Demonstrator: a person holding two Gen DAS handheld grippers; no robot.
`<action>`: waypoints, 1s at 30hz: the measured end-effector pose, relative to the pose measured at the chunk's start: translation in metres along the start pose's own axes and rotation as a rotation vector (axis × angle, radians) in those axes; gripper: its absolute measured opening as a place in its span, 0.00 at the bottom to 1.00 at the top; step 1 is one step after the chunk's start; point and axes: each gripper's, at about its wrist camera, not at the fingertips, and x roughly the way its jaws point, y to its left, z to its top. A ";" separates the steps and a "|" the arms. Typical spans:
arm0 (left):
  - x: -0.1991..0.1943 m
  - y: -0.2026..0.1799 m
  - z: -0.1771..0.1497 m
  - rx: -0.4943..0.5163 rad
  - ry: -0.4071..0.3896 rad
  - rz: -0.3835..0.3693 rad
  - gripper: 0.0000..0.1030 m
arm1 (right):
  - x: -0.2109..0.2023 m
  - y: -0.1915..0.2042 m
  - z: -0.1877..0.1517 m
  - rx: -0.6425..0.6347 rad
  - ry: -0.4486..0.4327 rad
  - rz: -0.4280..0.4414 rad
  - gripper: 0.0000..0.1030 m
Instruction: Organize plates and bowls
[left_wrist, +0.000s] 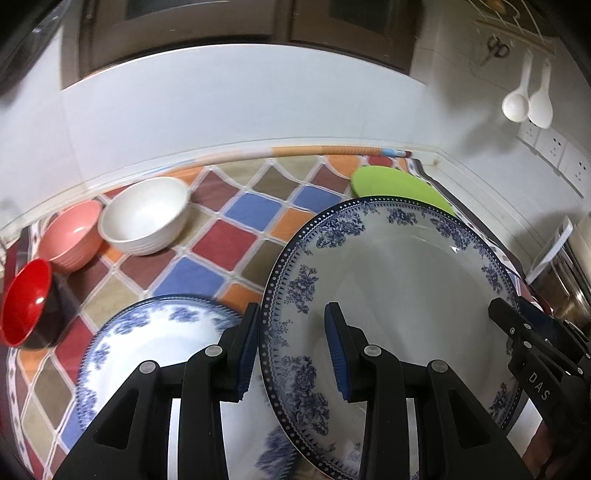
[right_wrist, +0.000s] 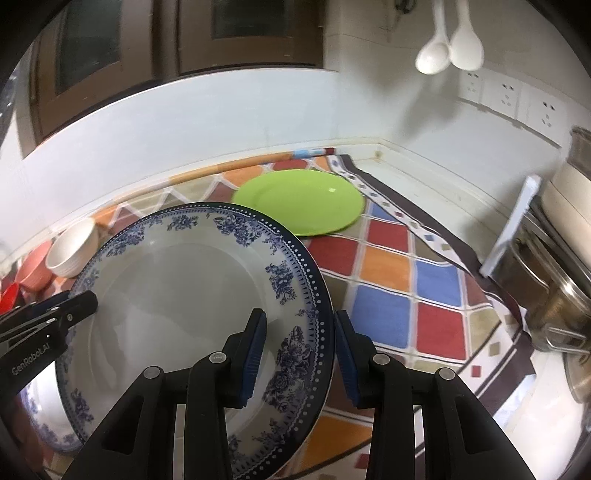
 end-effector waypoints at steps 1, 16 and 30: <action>-0.002 0.005 0.000 -0.008 -0.001 0.007 0.34 | -0.001 0.006 0.001 -0.011 -0.004 0.009 0.37; -0.037 0.082 -0.018 -0.134 -0.018 0.136 0.34 | -0.009 0.088 0.001 -0.126 -0.020 0.149 0.37; -0.046 0.133 -0.044 -0.218 0.033 0.218 0.34 | -0.006 0.148 -0.015 -0.208 0.032 0.238 0.37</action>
